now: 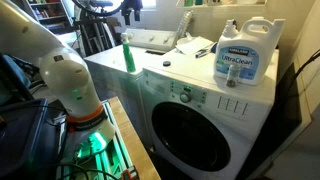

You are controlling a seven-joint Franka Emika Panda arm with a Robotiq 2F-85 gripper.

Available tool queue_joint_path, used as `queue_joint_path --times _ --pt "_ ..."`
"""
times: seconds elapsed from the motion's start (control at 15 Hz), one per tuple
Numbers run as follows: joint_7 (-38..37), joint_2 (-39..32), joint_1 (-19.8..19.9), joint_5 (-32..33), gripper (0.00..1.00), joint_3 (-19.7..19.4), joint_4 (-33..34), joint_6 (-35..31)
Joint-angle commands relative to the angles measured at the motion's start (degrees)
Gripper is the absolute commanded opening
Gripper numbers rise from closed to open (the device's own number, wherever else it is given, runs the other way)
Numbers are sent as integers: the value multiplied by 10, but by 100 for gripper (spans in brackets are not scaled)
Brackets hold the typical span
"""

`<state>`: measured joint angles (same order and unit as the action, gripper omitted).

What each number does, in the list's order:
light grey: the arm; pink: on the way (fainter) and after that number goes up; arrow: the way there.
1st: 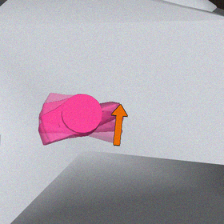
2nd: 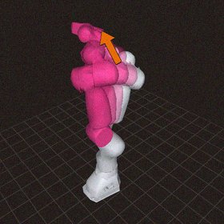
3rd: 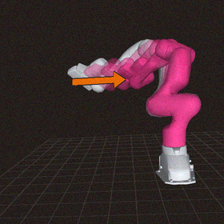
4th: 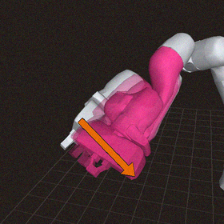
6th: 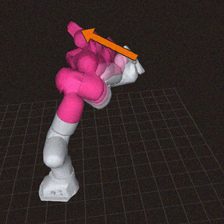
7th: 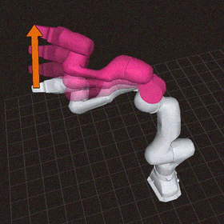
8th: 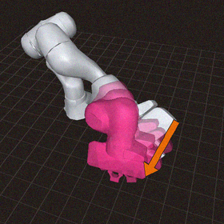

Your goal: Move the brush from the right machine to the left one

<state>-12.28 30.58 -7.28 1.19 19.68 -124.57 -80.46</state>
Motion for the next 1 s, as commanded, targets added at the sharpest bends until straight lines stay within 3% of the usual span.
queue_joint_path --times 0.0,0.8,0.93 --pt "-7 -4 -16 5 100 -11 2 2" --pt "-7 -4 -16 5 100 -11 2 2" --pt "-7 -53 -7 38 100 -2 40 -26"
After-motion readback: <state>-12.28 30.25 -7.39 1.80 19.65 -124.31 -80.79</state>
